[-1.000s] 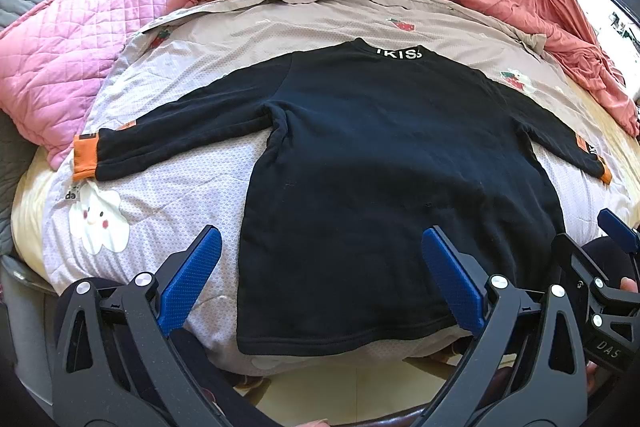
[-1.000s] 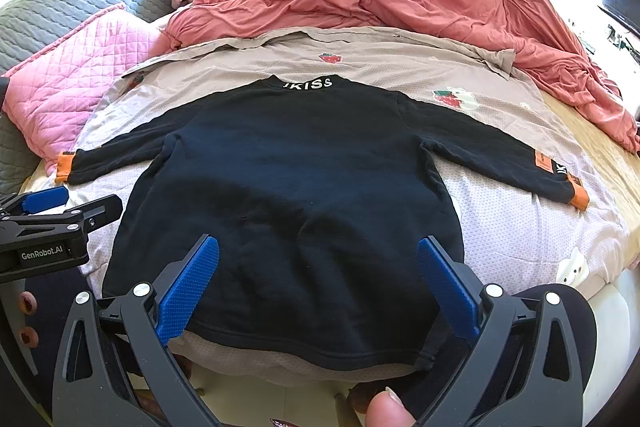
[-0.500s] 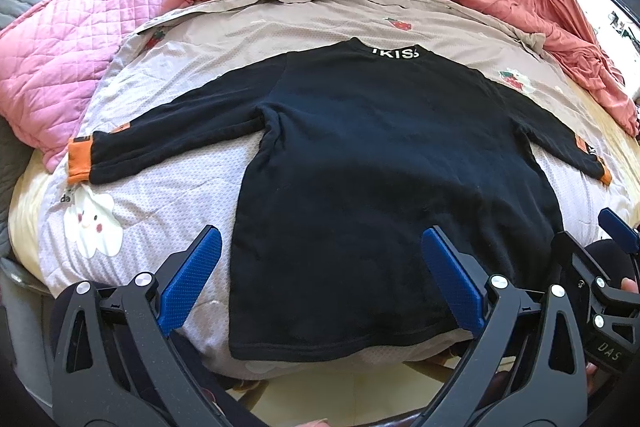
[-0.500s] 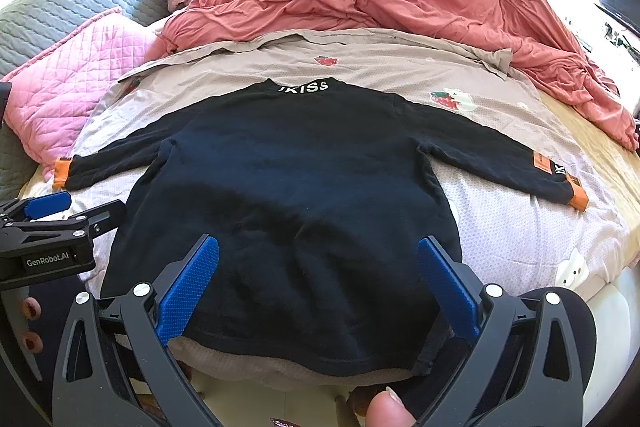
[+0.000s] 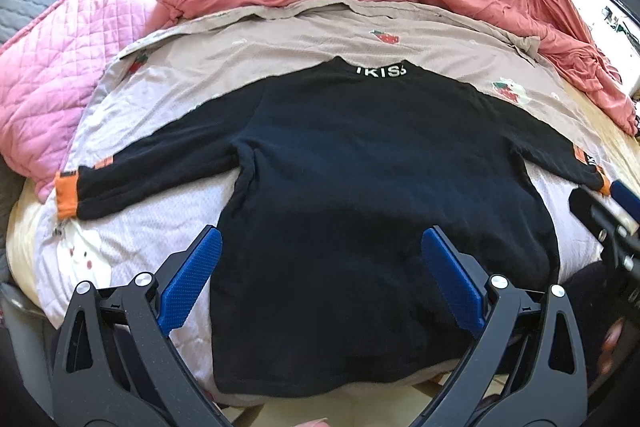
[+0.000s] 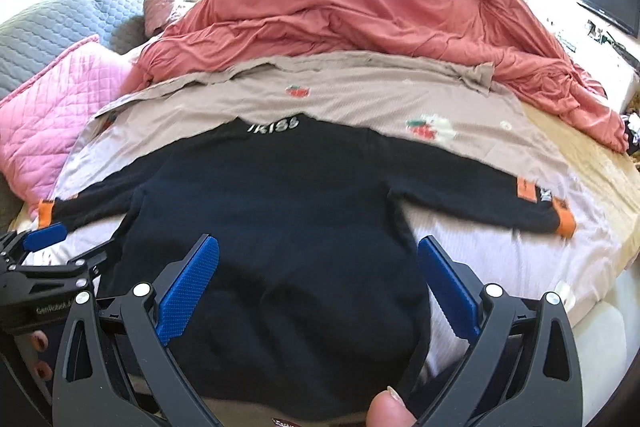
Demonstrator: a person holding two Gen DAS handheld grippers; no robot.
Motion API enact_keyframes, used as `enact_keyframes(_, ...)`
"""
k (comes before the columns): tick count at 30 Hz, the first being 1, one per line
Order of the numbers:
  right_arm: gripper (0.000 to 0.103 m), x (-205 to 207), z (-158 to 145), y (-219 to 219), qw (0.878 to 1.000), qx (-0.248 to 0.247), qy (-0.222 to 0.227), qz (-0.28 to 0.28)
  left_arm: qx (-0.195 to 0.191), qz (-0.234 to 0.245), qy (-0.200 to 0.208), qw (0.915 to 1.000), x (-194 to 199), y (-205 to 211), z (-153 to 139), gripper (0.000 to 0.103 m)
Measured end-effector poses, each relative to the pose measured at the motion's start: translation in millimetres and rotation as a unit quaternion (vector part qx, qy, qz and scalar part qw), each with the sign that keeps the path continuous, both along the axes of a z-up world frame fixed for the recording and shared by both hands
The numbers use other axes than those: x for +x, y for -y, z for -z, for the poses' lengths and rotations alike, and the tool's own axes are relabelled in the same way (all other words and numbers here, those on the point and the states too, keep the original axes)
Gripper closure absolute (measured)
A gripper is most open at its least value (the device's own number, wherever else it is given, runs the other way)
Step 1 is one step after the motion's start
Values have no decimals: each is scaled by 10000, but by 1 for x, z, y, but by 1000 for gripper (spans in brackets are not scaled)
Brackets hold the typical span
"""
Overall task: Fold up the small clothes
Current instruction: 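Move the right gripper to the orange sleeve cuff and grasp it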
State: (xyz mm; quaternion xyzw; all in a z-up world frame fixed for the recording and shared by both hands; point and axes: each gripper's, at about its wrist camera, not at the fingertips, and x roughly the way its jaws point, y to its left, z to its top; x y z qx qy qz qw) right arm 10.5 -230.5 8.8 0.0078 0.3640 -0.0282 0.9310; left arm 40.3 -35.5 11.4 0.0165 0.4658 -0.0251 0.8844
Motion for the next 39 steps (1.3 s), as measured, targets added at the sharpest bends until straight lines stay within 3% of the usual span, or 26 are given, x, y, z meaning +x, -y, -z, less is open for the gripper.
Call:
enact_keyframes(12,4,59,-7,29,9995,51,-137,265,20,-52,85,9999,52,15,-8,9)
enact_keyframes(25,4,133,-12,44,9980,114,-88,608,121,-194,-1,9997,114,28,5,9)
enact_keyframes(31,4,168,-1,57,9964,237,-137,798,64,-273,-96,9996,139,32,17,9)
enact_keyframes(39,4,178,21,89,9938,263,-221,1056,-15,-249,-274,9993,171,45,38,9)
